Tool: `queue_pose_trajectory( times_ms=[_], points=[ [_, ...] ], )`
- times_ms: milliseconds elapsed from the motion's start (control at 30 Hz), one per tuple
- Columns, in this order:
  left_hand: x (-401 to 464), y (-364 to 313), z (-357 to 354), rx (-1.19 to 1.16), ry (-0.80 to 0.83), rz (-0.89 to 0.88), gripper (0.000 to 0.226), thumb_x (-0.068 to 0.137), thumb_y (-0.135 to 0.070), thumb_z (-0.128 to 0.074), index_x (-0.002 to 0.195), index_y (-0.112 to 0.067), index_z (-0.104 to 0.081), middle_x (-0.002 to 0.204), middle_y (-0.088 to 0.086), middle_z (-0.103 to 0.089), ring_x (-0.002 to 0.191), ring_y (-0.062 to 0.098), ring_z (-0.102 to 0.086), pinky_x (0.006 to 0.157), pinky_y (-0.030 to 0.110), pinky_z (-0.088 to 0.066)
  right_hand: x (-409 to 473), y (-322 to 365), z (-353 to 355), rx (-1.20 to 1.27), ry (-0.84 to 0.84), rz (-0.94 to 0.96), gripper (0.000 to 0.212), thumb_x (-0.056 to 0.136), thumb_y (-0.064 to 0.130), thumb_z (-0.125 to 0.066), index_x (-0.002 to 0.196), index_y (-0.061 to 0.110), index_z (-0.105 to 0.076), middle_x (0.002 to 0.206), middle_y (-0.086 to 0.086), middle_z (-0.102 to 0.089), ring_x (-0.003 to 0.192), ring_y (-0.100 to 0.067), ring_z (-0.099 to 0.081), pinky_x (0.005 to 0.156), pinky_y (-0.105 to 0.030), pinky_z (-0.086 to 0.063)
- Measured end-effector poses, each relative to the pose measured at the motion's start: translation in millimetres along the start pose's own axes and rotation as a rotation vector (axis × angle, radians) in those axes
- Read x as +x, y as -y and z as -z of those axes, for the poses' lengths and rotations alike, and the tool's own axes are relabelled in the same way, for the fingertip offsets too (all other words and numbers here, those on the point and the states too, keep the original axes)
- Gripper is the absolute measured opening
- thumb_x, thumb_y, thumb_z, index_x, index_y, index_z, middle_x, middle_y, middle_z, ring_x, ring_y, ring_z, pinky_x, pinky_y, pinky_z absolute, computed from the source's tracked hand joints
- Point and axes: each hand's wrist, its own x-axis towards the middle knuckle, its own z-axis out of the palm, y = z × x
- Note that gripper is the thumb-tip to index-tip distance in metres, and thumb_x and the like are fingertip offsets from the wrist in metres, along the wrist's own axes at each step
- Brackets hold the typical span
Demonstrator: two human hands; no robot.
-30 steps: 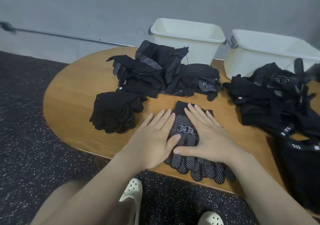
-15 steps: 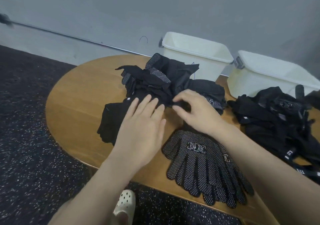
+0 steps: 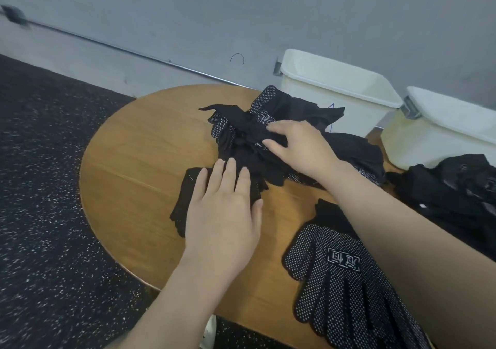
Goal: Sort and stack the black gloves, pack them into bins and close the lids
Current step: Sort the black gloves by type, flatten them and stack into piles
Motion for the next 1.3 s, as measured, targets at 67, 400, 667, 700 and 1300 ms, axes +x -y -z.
queue_pose_trajectory(
  times_ms=[67, 400, 667, 700, 1300],
  points=[
    [3, -1, 1, 0.001, 0.026, 0.005, 0.065, 0.103, -0.049, -0.041, 0.158, -0.014, -0.038, 0.165, 0.012, -0.034, 0.156, 0.027, -0.024, 0.129, 0.047, -0.017, 0, -2, -3, -0.029, -0.047, 0.021, 0.028, 0.104, 0.028, -0.056, 0.12, 0.013, -0.073, 0.121, -0.002, -0.074, 0.112, -0.027, -0.066, 0.091, -0.041, -0.051],
    [7, -9, 13, 0.073, 0.057, 0.03, 0.071, 0.106, -0.059, -0.02, 0.162, -0.016, -0.024, 0.17, 0.011, -0.023, 0.16, 0.026, -0.008, 0.13, 0.046, 0.0, 8, -5, 55, 0.552, -0.4, -0.254, 0.026, 0.101, 0.027, -0.05, 0.091, 0.005, -0.06, 0.08, -0.017, -0.061, 0.074, -0.03, -0.057, 0.074, -0.046, -0.054],
    [-6, -31, 23, -0.449, -0.211, -0.021, 0.065, 0.104, -0.052, -0.025, 0.156, -0.015, -0.037, 0.162, 0.004, -0.039, 0.156, 0.018, -0.02, 0.13, 0.038, -0.011, -41, 20, 129, 0.891, -0.427, -0.33, 0.022, 0.096, 0.033, -0.046, 0.085, 0.014, -0.051, 0.088, -0.01, -0.046, 0.08, -0.027, -0.048, 0.068, -0.044, -0.045],
    [-10, -35, 24, -0.572, -0.2, -0.011, 0.065, 0.103, -0.053, -0.026, 0.159, -0.019, -0.032, 0.165, 0.001, -0.033, 0.157, 0.015, -0.017, 0.13, 0.038, -0.013, -53, 23, 133, 0.912, -0.437, -0.356, 0.021, 0.095, 0.034, -0.046, 0.08, 0.022, -0.054, 0.089, -0.01, -0.047, 0.081, -0.027, -0.049, 0.07, -0.044, -0.045],
    [-35, -62, 38, -1.277, 0.538, -0.051, 0.042, 0.095, -0.034, -0.066, 0.103, 0.007, -0.068, 0.105, 0.018, -0.076, 0.092, 0.021, -0.072, 0.086, 0.038, -0.052, -198, 34, 93, 1.261, -0.188, -0.464, 0.033, 0.106, 0.024, -0.051, 0.09, -0.003, -0.058, 0.095, -0.023, -0.061, 0.092, -0.028, -0.056, 0.086, -0.048, -0.044]
  ],
)
